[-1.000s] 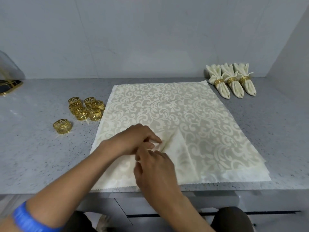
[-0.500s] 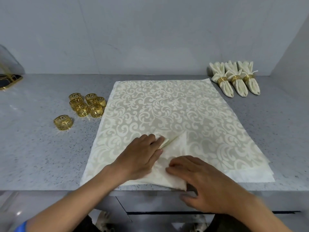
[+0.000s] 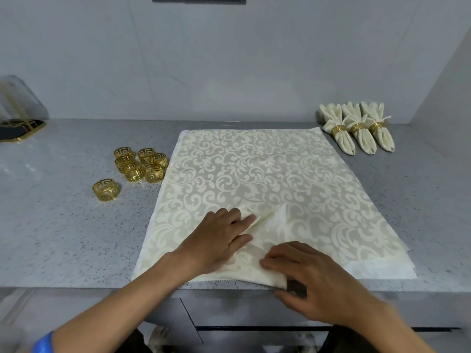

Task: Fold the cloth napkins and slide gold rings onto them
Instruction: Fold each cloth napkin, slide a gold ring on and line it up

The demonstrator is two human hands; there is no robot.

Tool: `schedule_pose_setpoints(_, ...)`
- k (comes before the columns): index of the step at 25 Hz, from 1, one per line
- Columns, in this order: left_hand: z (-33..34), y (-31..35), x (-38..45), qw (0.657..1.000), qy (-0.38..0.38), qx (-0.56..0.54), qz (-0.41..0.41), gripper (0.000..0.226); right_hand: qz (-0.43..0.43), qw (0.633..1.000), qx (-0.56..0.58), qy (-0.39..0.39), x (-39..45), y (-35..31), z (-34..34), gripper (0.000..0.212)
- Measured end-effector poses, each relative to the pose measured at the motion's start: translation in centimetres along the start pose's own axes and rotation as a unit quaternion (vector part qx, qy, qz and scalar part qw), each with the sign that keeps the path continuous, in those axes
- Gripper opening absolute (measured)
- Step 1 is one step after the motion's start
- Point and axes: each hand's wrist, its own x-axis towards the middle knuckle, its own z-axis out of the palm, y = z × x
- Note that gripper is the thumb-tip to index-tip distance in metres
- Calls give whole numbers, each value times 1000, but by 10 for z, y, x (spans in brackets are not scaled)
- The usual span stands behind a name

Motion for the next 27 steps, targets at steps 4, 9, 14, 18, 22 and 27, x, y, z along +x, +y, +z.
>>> schedule_pose_setpoints(4, -5, 2, 0, 999, -21, -18, -24, 64, 18, 998, 24, 56, -2, 0, 2, 38)
schedule_pose_setpoints(9, -20, 4, -1, 995, 16, -96, -23, 62, 107, 987, 103, 53, 22, -6, -10, 17)
schedule_pose_setpoints(14, -42, -4, 8, 979, -75, -178, -68, 38, 283, 930, 204, 116, 54, -4, -4, 9)
schedule_pose_setpoints(18, -33, -4, 10, 983, -47, -166, -56, 24, 330, 914, 172, 163, 59, -6, 6, 15)
schedule_pose_setpoints(22, -25, -3, 3, 979, -31, -199, -33, 25, 341, 913, 143, 171, 66, -7, 12, 17)
schedule_pose_setpoints(27, -25, -6, 4, 974, -67, -216, -28, 25, 128, 952, -143, 239, 53, -45, 23, 7)
